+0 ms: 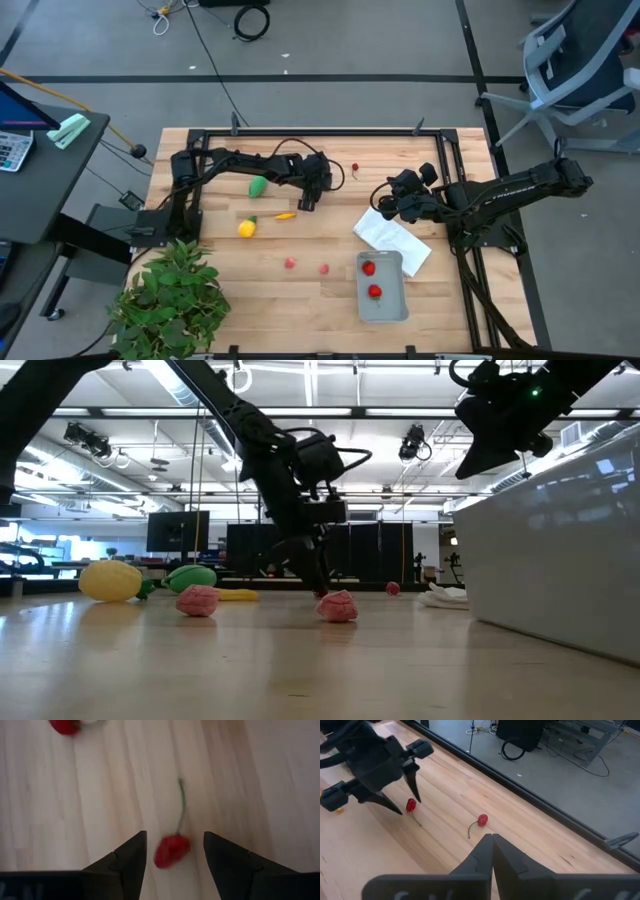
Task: Pick and placing Produce into tupperware
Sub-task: Put the left red cherry into the gray bin
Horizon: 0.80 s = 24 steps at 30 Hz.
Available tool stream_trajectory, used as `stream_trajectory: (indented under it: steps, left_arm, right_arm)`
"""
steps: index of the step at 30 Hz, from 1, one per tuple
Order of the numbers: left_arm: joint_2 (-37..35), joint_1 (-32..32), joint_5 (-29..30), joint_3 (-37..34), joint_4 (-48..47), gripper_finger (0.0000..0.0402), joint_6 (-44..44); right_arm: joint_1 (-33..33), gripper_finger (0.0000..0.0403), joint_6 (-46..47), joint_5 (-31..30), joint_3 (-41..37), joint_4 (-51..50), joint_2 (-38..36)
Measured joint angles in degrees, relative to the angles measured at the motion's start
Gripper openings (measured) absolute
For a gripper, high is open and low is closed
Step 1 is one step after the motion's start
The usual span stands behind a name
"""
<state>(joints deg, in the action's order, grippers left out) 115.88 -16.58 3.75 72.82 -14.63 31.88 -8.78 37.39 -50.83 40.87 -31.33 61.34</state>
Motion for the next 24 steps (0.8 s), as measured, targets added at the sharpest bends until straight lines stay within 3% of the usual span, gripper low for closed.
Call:
stream_trajectory:
  steps: [14,24]
  left_arm:
    - [1.1,0.1,-0.3,0.0,4.8,0.0187,-1.3]
    - [2.8,0.2,-4.7,0.2,4.5,0.0142,-2.9]
  right_arm:
    - [0.0,0.0016,0.0,-0.1,0.0,-0.4,0.0]
    - [0.0,0.0016,0.0,-0.1,0.0,-0.4,0.0]
